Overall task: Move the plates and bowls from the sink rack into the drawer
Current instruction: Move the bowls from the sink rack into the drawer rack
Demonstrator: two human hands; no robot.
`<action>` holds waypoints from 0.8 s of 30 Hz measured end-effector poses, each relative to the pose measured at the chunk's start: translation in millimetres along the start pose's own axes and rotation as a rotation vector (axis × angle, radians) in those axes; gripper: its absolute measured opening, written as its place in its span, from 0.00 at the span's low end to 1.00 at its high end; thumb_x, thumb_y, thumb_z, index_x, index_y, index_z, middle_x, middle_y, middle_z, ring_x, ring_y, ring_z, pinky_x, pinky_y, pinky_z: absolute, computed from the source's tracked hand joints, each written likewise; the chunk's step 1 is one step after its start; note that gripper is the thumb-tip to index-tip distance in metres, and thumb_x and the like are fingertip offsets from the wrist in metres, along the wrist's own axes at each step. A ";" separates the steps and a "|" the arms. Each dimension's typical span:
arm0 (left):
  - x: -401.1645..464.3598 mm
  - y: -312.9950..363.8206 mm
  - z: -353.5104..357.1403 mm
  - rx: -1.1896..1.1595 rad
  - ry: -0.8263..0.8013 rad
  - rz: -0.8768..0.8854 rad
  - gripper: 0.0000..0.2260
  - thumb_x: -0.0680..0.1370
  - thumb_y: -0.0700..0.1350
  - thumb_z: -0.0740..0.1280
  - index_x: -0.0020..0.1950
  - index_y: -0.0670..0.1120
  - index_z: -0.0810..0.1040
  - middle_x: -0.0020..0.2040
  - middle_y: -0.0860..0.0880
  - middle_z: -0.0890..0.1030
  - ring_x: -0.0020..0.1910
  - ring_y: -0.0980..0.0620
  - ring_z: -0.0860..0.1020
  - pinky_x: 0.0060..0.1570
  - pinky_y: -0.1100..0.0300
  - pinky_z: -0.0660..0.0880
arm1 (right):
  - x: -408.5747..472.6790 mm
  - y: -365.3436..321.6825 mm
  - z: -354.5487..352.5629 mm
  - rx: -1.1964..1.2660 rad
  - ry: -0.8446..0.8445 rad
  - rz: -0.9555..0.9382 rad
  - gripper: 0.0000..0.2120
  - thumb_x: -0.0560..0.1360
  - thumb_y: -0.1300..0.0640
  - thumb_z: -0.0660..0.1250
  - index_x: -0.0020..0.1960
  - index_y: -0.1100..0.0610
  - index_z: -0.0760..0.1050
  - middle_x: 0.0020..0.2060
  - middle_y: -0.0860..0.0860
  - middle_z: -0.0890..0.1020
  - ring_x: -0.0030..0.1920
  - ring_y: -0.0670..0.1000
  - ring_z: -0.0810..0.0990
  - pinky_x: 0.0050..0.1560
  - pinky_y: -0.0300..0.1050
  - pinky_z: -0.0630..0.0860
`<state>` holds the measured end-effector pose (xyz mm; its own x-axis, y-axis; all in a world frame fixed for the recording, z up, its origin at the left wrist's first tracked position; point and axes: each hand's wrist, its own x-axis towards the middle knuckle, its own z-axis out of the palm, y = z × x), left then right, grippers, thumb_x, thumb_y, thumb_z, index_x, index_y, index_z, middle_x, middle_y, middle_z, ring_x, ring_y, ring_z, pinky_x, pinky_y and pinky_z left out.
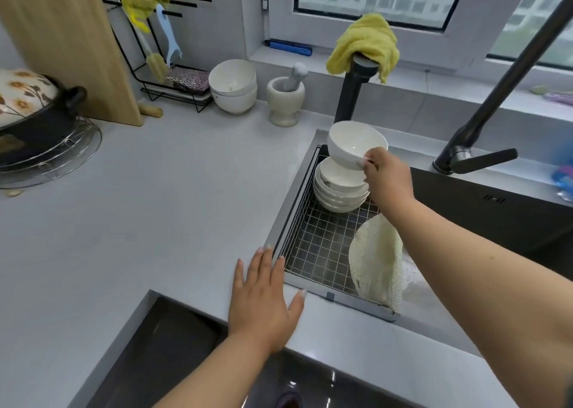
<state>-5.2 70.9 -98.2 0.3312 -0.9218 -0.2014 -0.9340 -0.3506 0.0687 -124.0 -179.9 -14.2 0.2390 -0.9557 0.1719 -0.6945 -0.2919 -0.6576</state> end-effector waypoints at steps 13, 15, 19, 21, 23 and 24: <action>-46.5 7.2 -58.1 -1.394 0.101 -0.224 0.16 0.82 0.54 0.57 0.67 0.50 0.71 0.64 0.51 0.75 0.64 0.53 0.72 0.68 0.53 0.66 | -182.5 -8.5 -58.7 0.164 0.028 -0.386 0.02 0.74 0.60 0.70 0.46 0.55 0.79 0.36 0.44 0.75 0.37 0.45 0.74 0.39 0.37 0.71; -72.8 18.6 -71.6 -1.693 0.095 -0.245 0.19 0.81 0.57 0.56 0.65 0.47 0.73 0.58 0.44 0.78 0.59 0.48 0.78 0.61 0.45 0.75 | -214.6 -1.8 -62.0 0.124 0.009 -0.481 0.04 0.73 0.62 0.71 0.47 0.56 0.79 0.39 0.47 0.77 0.38 0.44 0.72 0.41 0.28 0.68; -127.3 34.2 -79.2 -1.873 0.065 -0.258 0.19 0.80 0.58 0.57 0.65 0.48 0.73 0.58 0.41 0.79 0.56 0.42 0.80 0.45 0.45 0.80 | -267.5 6.7 -63.0 0.154 -0.125 -0.659 0.06 0.73 0.55 0.69 0.49 0.48 0.75 0.39 0.43 0.73 0.38 0.39 0.68 0.43 0.21 0.65; -154.2 36.1 -71.5 -1.829 0.142 -0.341 0.16 0.81 0.54 0.59 0.66 0.48 0.71 0.59 0.41 0.79 0.54 0.41 0.81 0.39 0.48 0.80 | -290.7 3.6 -65.4 0.189 -0.230 -0.683 0.08 0.73 0.55 0.69 0.49 0.45 0.74 0.38 0.40 0.72 0.38 0.38 0.70 0.43 0.22 0.66; -182.4 32.8 -64.6 -1.818 0.222 -0.449 0.16 0.82 0.53 0.57 0.65 0.47 0.71 0.58 0.41 0.80 0.51 0.40 0.81 0.35 0.51 0.80 | -315.3 -7.2 -69.8 0.313 -0.364 -0.582 0.11 0.73 0.55 0.71 0.49 0.43 0.73 0.36 0.41 0.74 0.38 0.39 0.74 0.41 0.27 0.70; -197.9 30.4 -63.0 -1.834 0.251 -0.492 0.16 0.82 0.54 0.56 0.65 0.47 0.71 0.57 0.41 0.80 0.51 0.40 0.82 0.35 0.52 0.80 | -326.3 -14.7 -71.4 0.411 -0.444 -0.503 0.13 0.74 0.56 0.71 0.51 0.42 0.71 0.36 0.43 0.76 0.37 0.41 0.75 0.40 0.30 0.72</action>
<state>-90.8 232.2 5.3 0.6495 -0.6417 -0.4079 0.4449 -0.1144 0.8883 -240.2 133.5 -8.3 0.7671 -0.5823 0.2690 -0.1446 -0.5656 -0.8119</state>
